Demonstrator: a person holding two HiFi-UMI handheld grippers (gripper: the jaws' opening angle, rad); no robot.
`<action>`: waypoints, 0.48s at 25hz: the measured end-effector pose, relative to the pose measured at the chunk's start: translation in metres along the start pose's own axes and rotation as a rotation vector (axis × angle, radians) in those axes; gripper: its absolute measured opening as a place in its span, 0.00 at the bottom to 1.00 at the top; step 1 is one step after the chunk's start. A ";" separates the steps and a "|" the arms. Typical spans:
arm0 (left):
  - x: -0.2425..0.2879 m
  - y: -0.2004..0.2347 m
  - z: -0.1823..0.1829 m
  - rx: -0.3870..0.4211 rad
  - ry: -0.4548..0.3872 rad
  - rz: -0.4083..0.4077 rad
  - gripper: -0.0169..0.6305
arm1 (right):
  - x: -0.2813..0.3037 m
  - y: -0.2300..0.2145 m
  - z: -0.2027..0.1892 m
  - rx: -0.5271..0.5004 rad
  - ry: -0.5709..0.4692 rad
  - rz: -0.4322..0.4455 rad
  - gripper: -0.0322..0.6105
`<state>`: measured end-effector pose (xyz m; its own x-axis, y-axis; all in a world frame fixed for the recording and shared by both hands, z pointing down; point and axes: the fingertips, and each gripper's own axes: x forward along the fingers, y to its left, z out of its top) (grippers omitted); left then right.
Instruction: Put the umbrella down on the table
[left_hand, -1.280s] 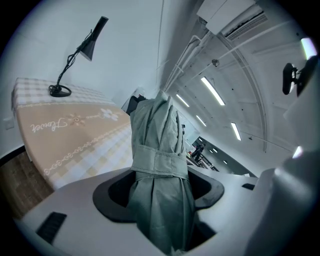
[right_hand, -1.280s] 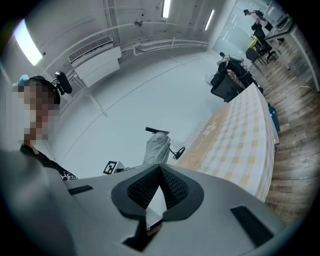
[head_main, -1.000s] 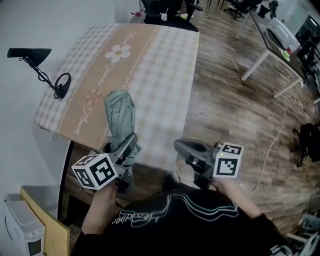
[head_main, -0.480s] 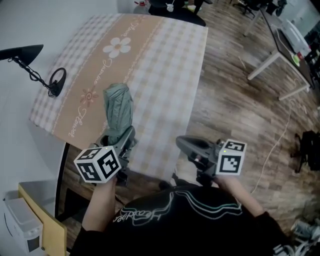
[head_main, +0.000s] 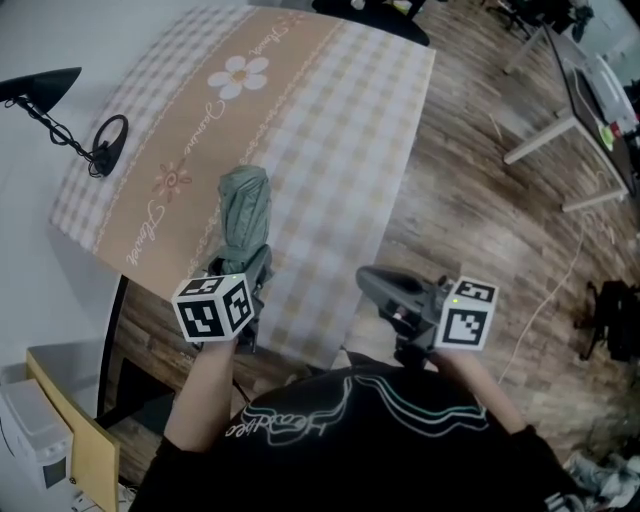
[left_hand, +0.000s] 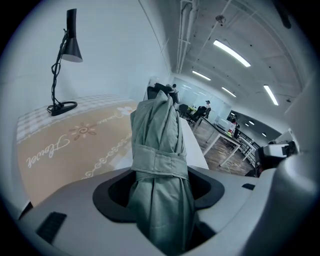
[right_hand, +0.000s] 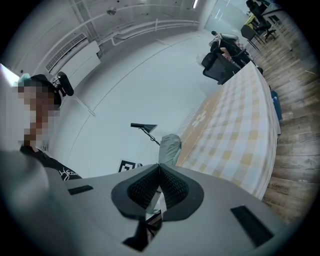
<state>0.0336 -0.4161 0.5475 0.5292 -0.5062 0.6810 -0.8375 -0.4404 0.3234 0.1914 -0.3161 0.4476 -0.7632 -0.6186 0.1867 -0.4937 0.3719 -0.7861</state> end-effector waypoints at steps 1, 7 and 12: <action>0.004 0.002 -0.003 0.003 0.012 0.011 0.44 | 0.000 -0.002 0.001 0.002 0.003 0.001 0.07; 0.032 0.021 -0.015 0.010 0.073 0.072 0.44 | 0.003 -0.013 0.006 0.010 0.025 0.004 0.07; 0.049 0.035 -0.032 -0.009 0.127 0.111 0.44 | 0.006 -0.012 0.010 0.003 0.033 0.015 0.07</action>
<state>0.0260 -0.4325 0.6131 0.4126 -0.4533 0.7901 -0.8912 -0.3805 0.2471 0.1969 -0.3317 0.4520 -0.7840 -0.5897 0.1939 -0.4808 0.3793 -0.7905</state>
